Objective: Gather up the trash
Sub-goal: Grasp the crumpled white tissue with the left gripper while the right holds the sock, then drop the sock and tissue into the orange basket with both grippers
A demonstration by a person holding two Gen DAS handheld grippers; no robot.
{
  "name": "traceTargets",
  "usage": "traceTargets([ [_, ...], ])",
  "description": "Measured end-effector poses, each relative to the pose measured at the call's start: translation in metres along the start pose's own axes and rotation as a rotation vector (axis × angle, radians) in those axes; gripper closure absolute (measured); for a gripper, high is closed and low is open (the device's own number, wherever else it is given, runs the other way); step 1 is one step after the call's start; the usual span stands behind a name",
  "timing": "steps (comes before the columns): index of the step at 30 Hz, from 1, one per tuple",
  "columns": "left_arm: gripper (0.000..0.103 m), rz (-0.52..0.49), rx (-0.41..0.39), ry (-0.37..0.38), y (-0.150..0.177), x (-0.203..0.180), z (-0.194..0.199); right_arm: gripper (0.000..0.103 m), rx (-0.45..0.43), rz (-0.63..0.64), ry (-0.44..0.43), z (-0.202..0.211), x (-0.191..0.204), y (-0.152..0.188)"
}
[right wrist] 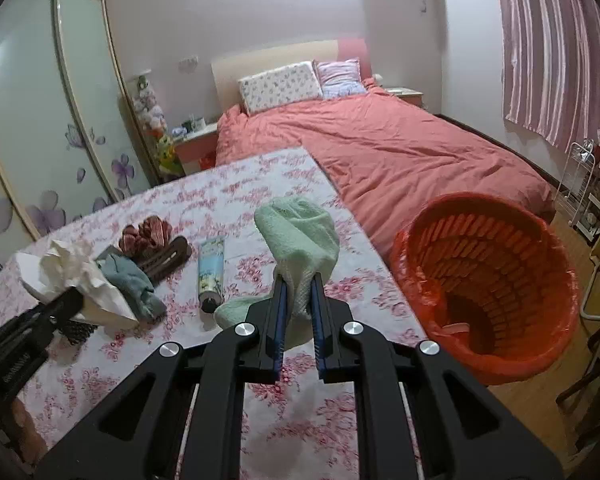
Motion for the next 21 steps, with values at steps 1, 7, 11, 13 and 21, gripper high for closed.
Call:
traceTargets([
  [1,0.077,-0.002,-0.001,0.009,0.000,-0.005,0.000,0.091,-0.006,-0.004,0.001,0.002,-0.001,-0.002],
  [7,0.077,-0.026,-0.003,0.076,-0.004,-0.044,-0.002,0.091,-0.046,-0.032,0.017,0.014,-0.020,-0.011],
  [11,0.077,-0.046,0.005,0.115,-0.003,-0.070,-0.008,0.091,-0.059,-0.048,0.039,0.017,-0.036,-0.014],
  [13,0.077,-0.056,0.008,0.132,-0.002,-0.081,-0.010,0.091,-0.066,-0.054,0.052,0.018,-0.045,-0.014],
  [21,0.077,-0.085,0.017,0.221,-0.002,-0.134,-0.023,0.091,-0.101,-0.096,0.111,0.023,-0.086,-0.021],
])
Point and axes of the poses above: each gripper's, at about its wrist camera, not at the fingertips, and z roughly against the way its jaws point, x to its left, y to its underside, the point moved 9 cm from there along -z, roughly the way its jaws point, and after that the axes turned 15 degrees about -x, right-handed, at the moved point
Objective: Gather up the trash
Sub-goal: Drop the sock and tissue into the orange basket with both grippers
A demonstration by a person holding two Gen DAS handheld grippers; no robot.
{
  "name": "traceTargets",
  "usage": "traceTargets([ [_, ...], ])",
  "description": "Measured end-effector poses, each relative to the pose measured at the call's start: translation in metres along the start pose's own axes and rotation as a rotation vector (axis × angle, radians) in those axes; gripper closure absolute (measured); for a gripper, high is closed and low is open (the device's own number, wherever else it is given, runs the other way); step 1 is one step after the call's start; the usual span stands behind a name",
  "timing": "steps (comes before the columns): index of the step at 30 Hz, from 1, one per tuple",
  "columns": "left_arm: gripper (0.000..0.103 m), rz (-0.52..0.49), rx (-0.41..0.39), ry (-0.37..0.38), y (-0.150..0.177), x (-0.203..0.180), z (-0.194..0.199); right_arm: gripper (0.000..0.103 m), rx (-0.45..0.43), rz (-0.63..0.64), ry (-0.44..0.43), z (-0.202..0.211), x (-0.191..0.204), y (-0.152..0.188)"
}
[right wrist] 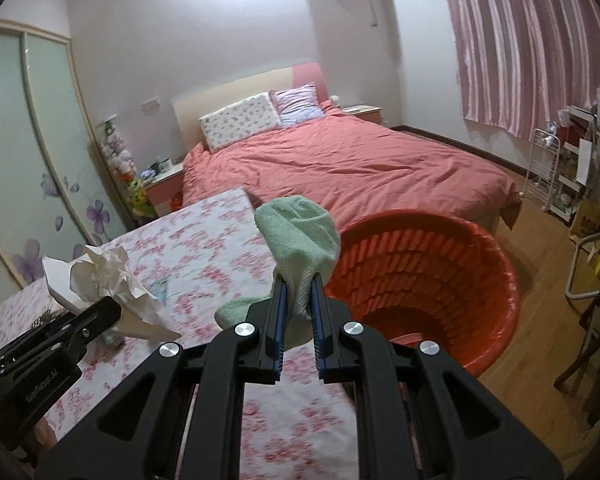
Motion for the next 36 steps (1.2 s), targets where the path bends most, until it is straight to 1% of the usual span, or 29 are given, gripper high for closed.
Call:
traceTargets([
  [6,0.077,-0.042,0.002,0.079,-0.004,-0.042,-0.022,0.091,-0.014,-0.041,0.051,-0.008,-0.033,-0.007],
  [12,0.077,-0.099,0.019,0.150,-0.002,-0.087,-0.048,0.091,-0.019,-0.074,0.097,-0.017,-0.066,-0.008],
  [15,0.076,-0.136,0.033,0.170,0.003,-0.105,-0.062,0.091,-0.020,-0.094,0.119,-0.023,-0.082,-0.009],
  [18,0.076,-0.188,0.044,0.164,0.006,-0.119,-0.078,0.091,-0.027,-0.095,0.141,-0.028,-0.096,-0.012],
  [21,0.076,-0.249,0.044,0.159,0.010,-0.131,-0.091,0.091,-0.027,-0.092,0.158,-0.032,-0.101,-0.012],
  [24,0.076,-0.286,0.049,0.162,0.013,-0.141,-0.099,0.091,-0.021,-0.100,0.165,-0.038,-0.107,-0.010],
  [26,0.074,-0.307,0.065,0.153,0.017,-0.145,-0.108,0.090,-0.012,-0.111,0.164,-0.041,-0.110,-0.008],
  [27,0.072,-0.313,0.070,0.149,0.019,-0.146,-0.111,0.090,-0.008,-0.117,0.162,-0.041,-0.112,-0.008],
  [29,0.066,-0.319,0.078,0.142,0.021,-0.145,-0.115,0.087,0.003,-0.139,0.153,-0.042,-0.116,-0.005],
  [31,0.058,-0.320,0.085,0.134,0.022,-0.143,-0.119,0.077,0.013,-0.155,0.151,-0.042,-0.119,-0.003],
  [32,0.058,-0.318,0.090,0.128,0.024,-0.140,-0.121,0.076,0.015,-0.160,0.154,-0.042,-0.121,-0.003],
  [34,0.056,-0.303,0.106,0.120,0.026,-0.134,-0.124,0.067,0.020,-0.165,0.157,-0.041,-0.122,-0.001],
  [36,0.054,-0.292,0.114,0.106,0.028,-0.125,-0.124,0.063,0.019,-0.162,0.162,-0.039,-0.121,-0.002],
])
Point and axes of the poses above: each gripper's, at about its wrist camera, not at the fingertips, and z roughly against the way its jaws point, x to its left, y to its underside, the point moved 9 cm from there along -z, roughly the way its jaws point, and after that the axes turned 15 degrees about -x, right-handed, at the moved point
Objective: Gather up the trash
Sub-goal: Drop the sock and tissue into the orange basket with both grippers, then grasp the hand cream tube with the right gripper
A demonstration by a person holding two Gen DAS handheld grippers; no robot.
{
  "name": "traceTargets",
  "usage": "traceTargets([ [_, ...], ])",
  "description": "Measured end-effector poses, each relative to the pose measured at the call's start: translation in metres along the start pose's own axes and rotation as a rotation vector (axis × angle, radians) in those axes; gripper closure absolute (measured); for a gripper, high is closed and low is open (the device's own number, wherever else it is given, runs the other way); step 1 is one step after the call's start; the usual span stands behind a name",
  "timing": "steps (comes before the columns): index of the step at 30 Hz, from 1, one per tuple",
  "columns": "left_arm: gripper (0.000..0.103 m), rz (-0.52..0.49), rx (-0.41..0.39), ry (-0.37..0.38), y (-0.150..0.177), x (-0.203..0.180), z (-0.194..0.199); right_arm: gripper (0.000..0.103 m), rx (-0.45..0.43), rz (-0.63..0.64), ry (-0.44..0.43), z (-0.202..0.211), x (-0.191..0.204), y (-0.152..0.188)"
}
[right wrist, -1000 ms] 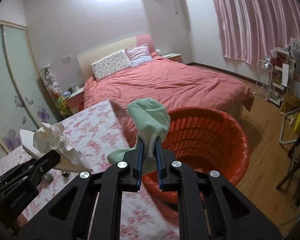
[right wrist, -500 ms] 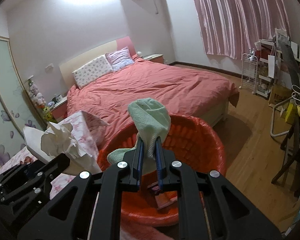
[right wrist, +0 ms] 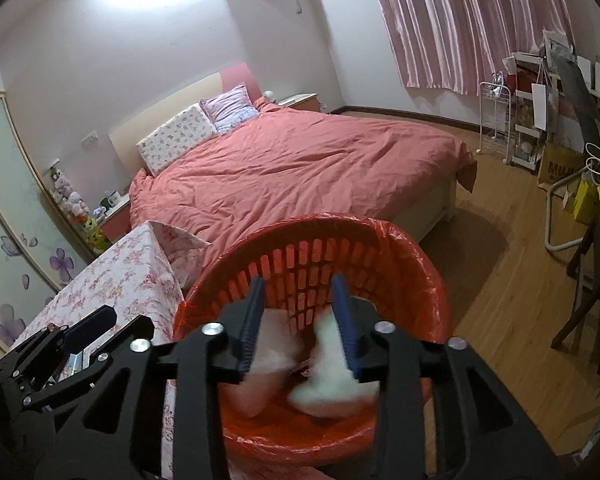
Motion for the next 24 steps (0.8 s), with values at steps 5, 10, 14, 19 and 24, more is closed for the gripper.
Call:
traceTargets([
  [5,0.037,0.000,-0.009,-0.069,0.007,0.020,0.014,0.057,-0.012,0.042,0.018,0.007,0.007,-0.004],
  [10,0.023,0.015,-0.025,-0.149,0.018,0.053,0.043,0.048,-0.030,0.103,0.004,0.018,0.030,-0.008],
  [14,0.020,0.049,-0.026,-0.207,0.032,0.089,0.070,0.048,-0.023,0.150,-0.035,0.024,0.058,-0.003],
  [19,0.018,0.102,-0.024,-0.297,0.054,0.138,0.110,0.048,0.012,0.211,-0.107,0.028,0.102,0.013],
  [24,0.017,0.145,-0.029,-0.370,0.071,0.184,0.144,0.048,0.067,0.269,-0.192,0.034,0.149,0.038],
])
Point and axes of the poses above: each gripper's, at about its wrist camera, not at the fingertips, and z roughly against the way its jaws point, x to its left, y to its underside, the point moved 9 cm from there along -z, roughly the way its jaws point, and after that the axes turned 15 degrees about -x, right-handed, at the moved point
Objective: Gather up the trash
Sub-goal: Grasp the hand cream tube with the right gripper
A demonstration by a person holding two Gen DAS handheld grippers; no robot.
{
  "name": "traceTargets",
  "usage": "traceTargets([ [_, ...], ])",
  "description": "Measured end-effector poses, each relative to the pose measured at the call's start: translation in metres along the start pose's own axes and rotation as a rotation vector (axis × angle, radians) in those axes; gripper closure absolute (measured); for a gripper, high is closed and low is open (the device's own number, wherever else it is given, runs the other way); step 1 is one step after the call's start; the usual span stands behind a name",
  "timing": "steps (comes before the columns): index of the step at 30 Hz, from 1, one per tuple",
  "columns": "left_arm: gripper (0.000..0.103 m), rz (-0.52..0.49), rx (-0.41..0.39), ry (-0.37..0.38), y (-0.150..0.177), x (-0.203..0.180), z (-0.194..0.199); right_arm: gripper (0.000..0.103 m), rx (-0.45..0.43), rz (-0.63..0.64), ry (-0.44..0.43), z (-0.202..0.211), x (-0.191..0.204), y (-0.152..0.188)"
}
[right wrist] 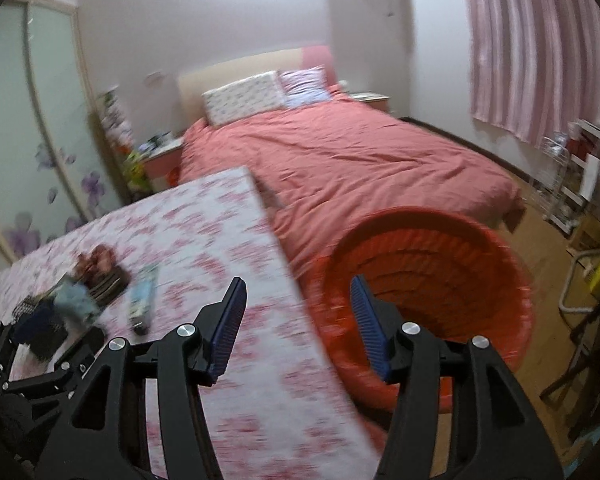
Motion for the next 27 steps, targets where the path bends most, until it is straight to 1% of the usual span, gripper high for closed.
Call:
traceTargets([
  [4,0.016,0.044,0.007,-0.067,0.012,0.047,0.011,0.048,0.041,0.053,-0.068,-0.009,0.044,0.013],
  [9,0.016,0.102,0.015,-0.152,0.028,0.103,0.025,0.048,0.102,0.088,-0.126,-0.027,0.086,0.034],
  [12,0.016,0.132,0.013,-0.190,0.036,0.129,0.031,0.049,0.149,0.096,-0.174,-0.042,0.113,0.048],
  [15,0.016,0.144,0.012,-0.217,0.041,0.145,0.035,0.050,0.178,0.099,-0.209,-0.050,0.136,0.057],
  [17,0.016,0.156,0.012,-0.230,0.045,0.155,0.037,0.051,0.189,0.102,-0.216,-0.056,0.146,0.060],
  [18,0.016,0.163,0.011,-0.234,0.046,0.159,0.037,0.053,0.196,0.105,-0.214,-0.059,0.149,0.062],
  [20,0.017,0.175,0.010,-0.238,0.049,0.166,0.039,0.054,0.210,0.116,-0.193,-0.068,0.154,0.065],
  [22,0.017,0.184,0.006,-0.244,0.051,0.170,0.041,0.058,0.223,0.118,-0.179,-0.075,0.154,0.069],
  [25,0.017,0.198,0.002,-0.253,0.053,0.175,0.043,0.059,0.246,0.119,-0.171,-0.083,0.157,0.075],
  [27,0.017,0.213,0.002,-0.259,0.055,0.179,0.044,0.062,0.249,0.129,-0.164,-0.085,0.159,0.078],
])
Point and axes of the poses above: each gripper's, at about its wrist camera, not at the fingertips, and z roughly against the way its jaws point, x to its left, y to its underside, the point moved 9 cm from there along -z, roughly the way its jaws point, and after that the axes turned 15 degrees about -x, right-handed, at the moved point
